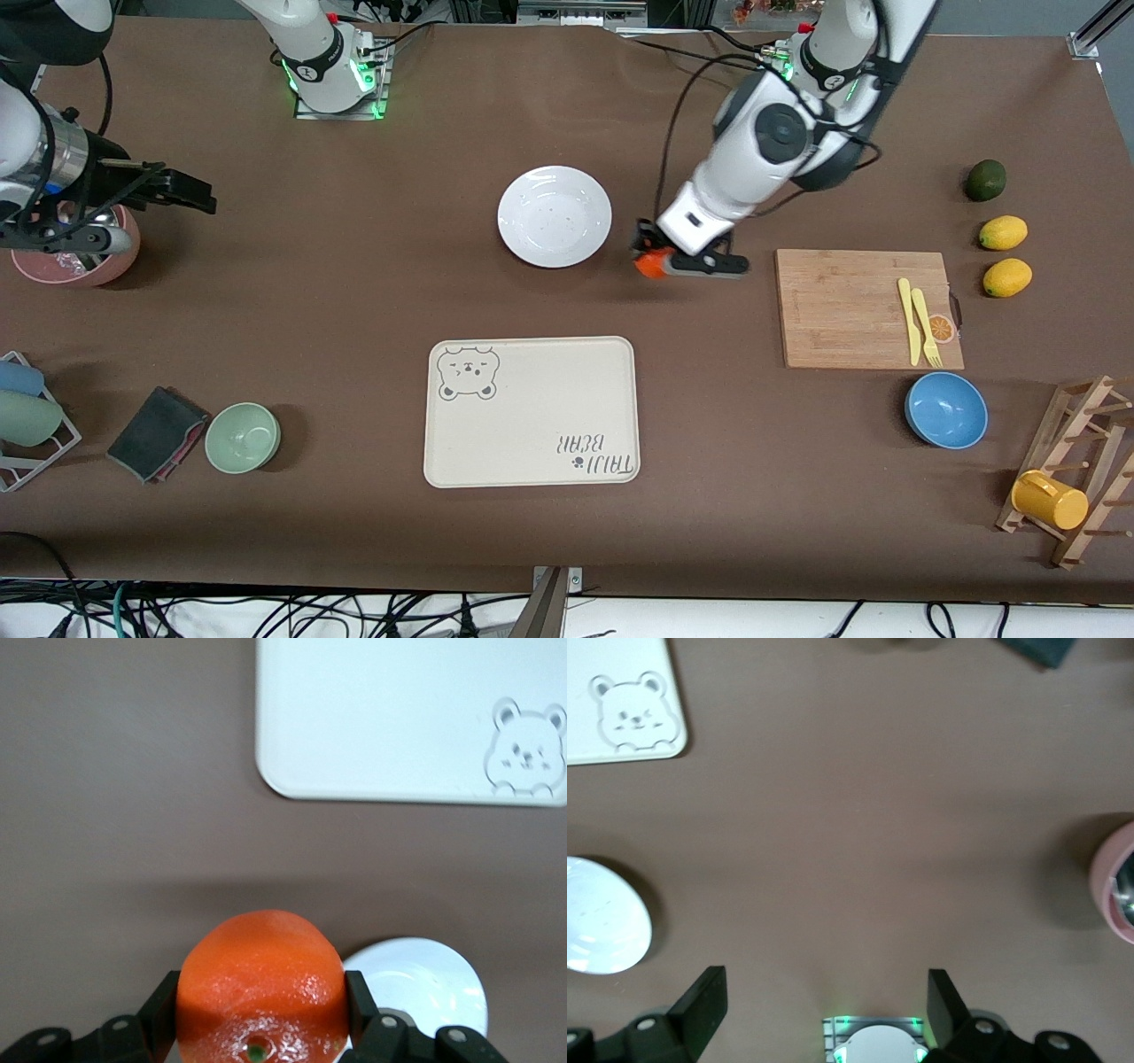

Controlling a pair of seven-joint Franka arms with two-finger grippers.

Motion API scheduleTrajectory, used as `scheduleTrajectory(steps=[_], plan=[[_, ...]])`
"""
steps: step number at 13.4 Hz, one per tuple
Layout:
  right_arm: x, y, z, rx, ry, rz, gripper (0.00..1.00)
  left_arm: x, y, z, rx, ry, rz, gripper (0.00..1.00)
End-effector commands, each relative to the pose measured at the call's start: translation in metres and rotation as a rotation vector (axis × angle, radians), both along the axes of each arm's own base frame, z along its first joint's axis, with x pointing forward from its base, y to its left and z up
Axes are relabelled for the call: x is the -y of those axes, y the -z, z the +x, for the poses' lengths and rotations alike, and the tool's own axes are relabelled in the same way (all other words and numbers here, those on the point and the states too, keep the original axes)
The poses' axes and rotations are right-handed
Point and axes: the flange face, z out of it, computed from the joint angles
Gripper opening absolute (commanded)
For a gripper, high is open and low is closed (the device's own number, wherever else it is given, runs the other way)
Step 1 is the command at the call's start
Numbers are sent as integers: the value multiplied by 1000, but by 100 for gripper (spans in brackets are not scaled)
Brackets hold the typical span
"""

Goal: Place orange and plate with both arms
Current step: 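Carry the orange over the white plate with the left gripper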

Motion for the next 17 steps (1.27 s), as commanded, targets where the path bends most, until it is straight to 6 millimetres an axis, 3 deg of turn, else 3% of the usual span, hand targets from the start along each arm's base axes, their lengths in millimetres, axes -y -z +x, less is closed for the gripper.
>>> scheduleTrajectory(steps=[1, 4, 6, 10, 13, 17], plan=[[-11, 10, 1, -45, -20, 75, 100, 59, 19, -18, -30, -13, 30, 0], [-26, 56, -4, -116, -94, 271, 100, 120, 71, -43, -2, -37, 160, 0], [-30, 87, -2, -128, -119, 357, 100, 138, 102, -58, 5, -37, 216, 0], [-33, 128, -3, -156, -209, 444, 100, 157, 114, -75, -25, -81, 216, 0], [-34, 142, -10, -177, -220, 516, 100, 172, 120, -89, -32, -70, 217, 0], [-47, 200, -23, -218, -204, 754, 100, 182, 141, -115, -55, -27, 240, 3]])
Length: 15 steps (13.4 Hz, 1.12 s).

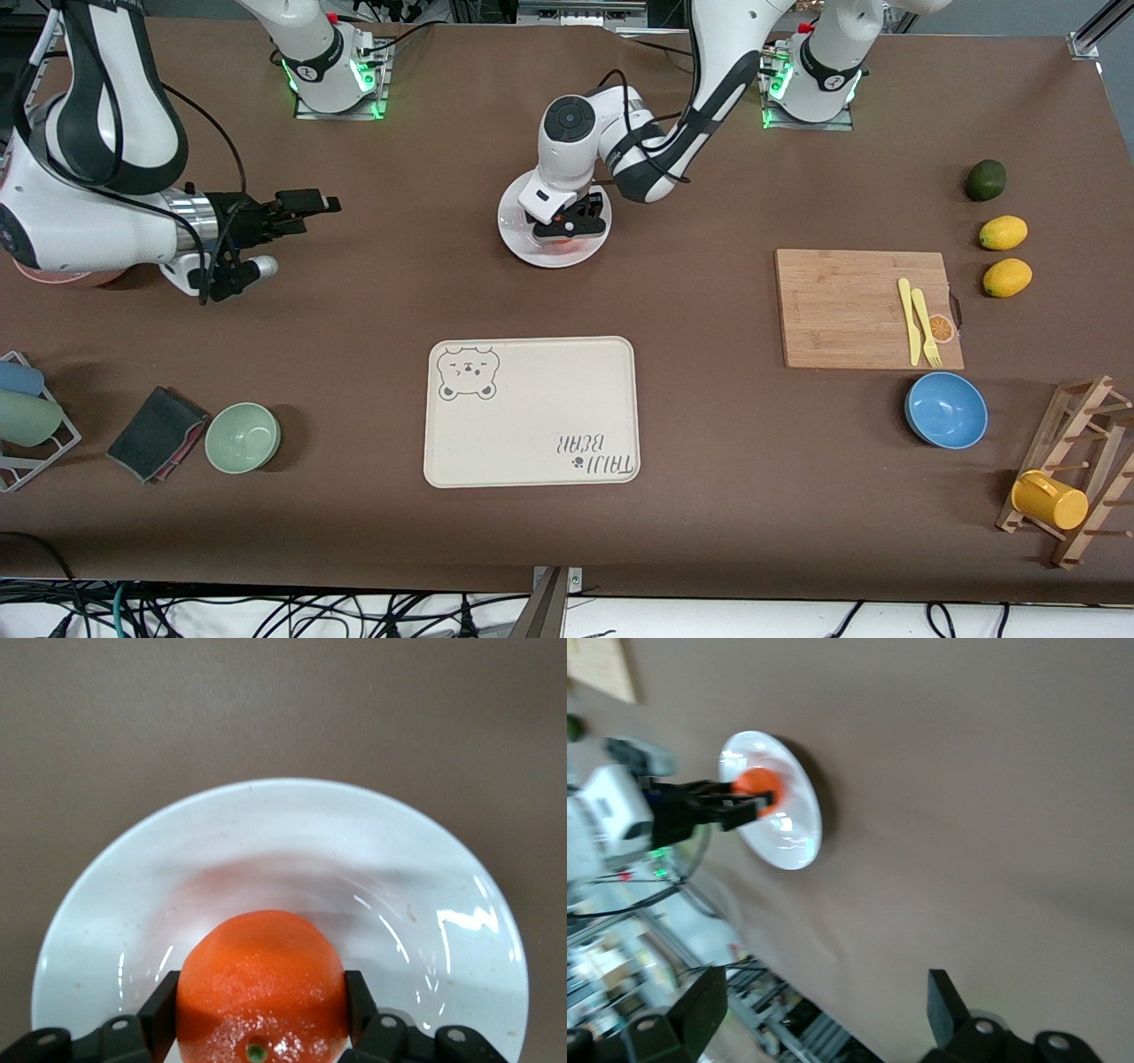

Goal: Place orange and plate with both arms
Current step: 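Lower the orange onto the plate while the right gripper reaches the plate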

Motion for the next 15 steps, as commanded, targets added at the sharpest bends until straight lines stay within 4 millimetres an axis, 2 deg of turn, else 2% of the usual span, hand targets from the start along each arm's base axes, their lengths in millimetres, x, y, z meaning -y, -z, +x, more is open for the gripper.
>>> scheduleTrajectory(steps=[1, 2, 3, 4, 5, 8, 10, 11, 12, 15], plan=[[-4, 43, -11, -31, 7, 147, 100, 9, 12, -9, 3, 16, 21, 22], [-6, 58, -15, -28, 16, 188, 100, 10, 11, -10, 3, 17, 20, 54], [-7, 79, -22, -22, 33, 220, 100, 9, 7, -7, 4, 14, 22, 74], [-9, 95, -25, -15, 65, 264, 100, 7, -1, -4, 12, 13, 20, 100], [-12, 112, -26, -18, 90, 311, 100, 4, -19, 4, 33, 11, 10, 100], [-27, 166, -31, 5, 140, 431, 100, -50, -101, 67, 77, -90, 32, 100], [-53, 182, -36, 55, 139, 420, 100, -94, -150, 101, 96, -152, 50, 100], [-74, 188, -41, 77, 150, 405, 100, -121, -174, 116, 109, -134, 64, 100], [-92, 191, -45, 89, 160, 401, 100, -146, -198, 128, 123, -99, 80, 100], [-128, 201, -57, 160, 153, 372, 100, -230, -259, 156, 155, -94, 141, 100]])
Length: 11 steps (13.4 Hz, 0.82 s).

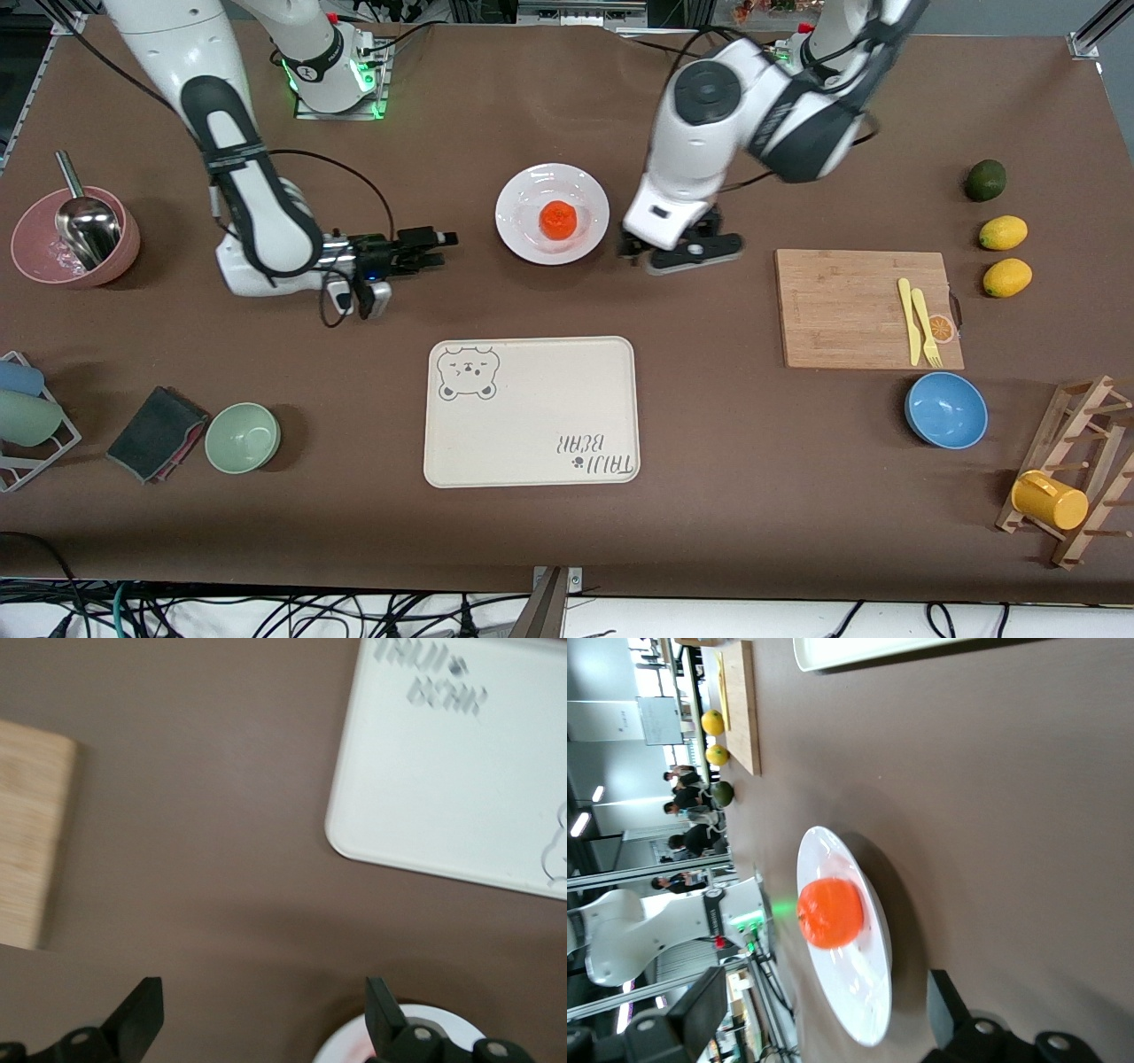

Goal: Place orange and plate with both arms
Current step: 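Lower the orange onto the plate while the right gripper reaches the plate, then grasp the plate rim with the right gripper while the left gripper withdraws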

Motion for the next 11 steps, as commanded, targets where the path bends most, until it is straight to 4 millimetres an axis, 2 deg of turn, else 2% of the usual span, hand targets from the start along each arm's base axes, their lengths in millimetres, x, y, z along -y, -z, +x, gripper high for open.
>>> scheduleTrajectory(steps=[1, 3, 5, 8, 9, 10, 11], plan=[[-14, 9, -17, 47, 8, -22, 100, -69, -48, 6, 31, 25, 67, 100], [-16, 22, -30, 64, -22, -19, 99, -129, -69, 23, 28, -5, 69, 100], [-26, 25, -39, 55, -6, -4, 98, -197, -85, 34, -2, -34, 38, 100], [-54, 35, -52, 89, 4, -59, 92, -282, -109, 32, -47, -15, 2, 100], [-64, 38, -58, 100, 7, -46, 90, -298, -115, 28, -55, -11, 3, 100], [-64, 48, -64, 116, 6, -38, 90, -310, -122, 26, -54, -25, 2, 100], [-63, 57, -68, 128, 19, -17, 84, -318, -127, 24, -55, -33, 2, 100]])
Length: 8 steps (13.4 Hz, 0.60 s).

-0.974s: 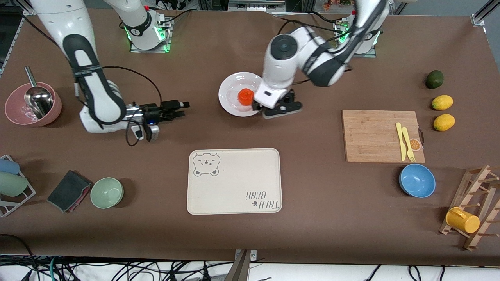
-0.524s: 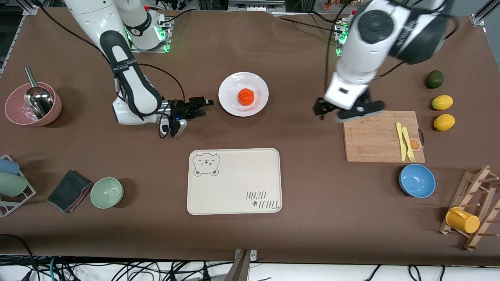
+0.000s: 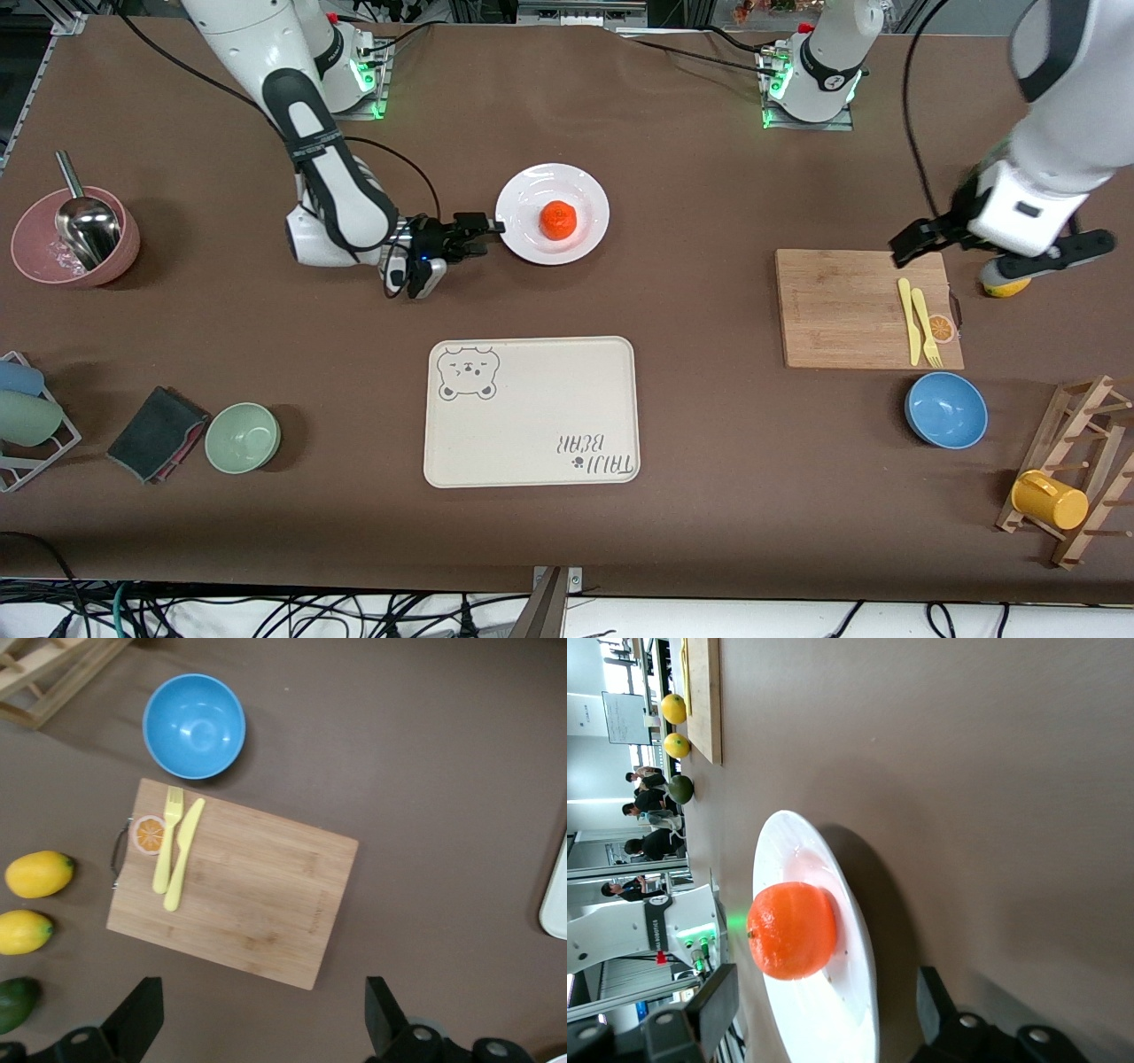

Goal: Place orange and plate with both arms
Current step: 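Grasp the plate rim with the right gripper while the left gripper withdraws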

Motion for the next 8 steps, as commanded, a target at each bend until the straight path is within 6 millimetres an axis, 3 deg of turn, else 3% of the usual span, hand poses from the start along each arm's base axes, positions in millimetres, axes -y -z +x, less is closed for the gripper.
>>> scheduleTrajectory(steps=[1, 3, 6, 8], plan=[[-1, 23, -16, 46, 26, 39, 80, -7, -22, -16, -15, 17, -16, 100], [-1, 35, -23, 60, 12, 48, 50, -5, -30, -21, -55, 24, -14, 100], [-2, 35, -22, 60, 12, 48, 6, 0, -40, -30, -126, 136, -19, 100], [-2, 35, -23, 60, 10, 50, 0, 2, -41, -37, -176, 174, -34, 100]])
